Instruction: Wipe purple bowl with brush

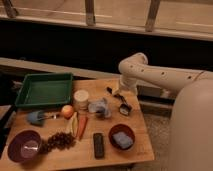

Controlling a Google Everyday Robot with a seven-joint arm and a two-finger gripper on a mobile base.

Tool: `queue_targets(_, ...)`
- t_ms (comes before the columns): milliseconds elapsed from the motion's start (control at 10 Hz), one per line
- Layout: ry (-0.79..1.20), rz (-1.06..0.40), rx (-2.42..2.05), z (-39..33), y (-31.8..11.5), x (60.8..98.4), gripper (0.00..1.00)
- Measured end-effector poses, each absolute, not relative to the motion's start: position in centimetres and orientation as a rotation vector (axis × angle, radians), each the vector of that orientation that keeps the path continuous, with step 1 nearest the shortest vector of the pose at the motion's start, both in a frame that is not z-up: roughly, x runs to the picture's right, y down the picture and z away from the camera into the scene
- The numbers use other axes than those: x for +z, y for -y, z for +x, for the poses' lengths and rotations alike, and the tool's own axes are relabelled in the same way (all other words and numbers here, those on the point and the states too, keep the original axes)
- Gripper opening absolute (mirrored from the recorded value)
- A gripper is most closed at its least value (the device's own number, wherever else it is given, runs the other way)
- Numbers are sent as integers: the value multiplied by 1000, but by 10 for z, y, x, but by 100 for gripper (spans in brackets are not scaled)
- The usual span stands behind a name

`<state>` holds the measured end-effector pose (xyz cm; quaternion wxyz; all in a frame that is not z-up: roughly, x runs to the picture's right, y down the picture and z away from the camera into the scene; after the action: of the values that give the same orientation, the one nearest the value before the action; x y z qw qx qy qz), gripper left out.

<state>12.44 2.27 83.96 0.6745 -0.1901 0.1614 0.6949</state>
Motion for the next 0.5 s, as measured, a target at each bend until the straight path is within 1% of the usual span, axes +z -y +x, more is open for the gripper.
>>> queue_targets(300,-351,-416,1509,108,-14,857,80)
queue_targets(500,-364,-416,1485,111,-12,871,80)
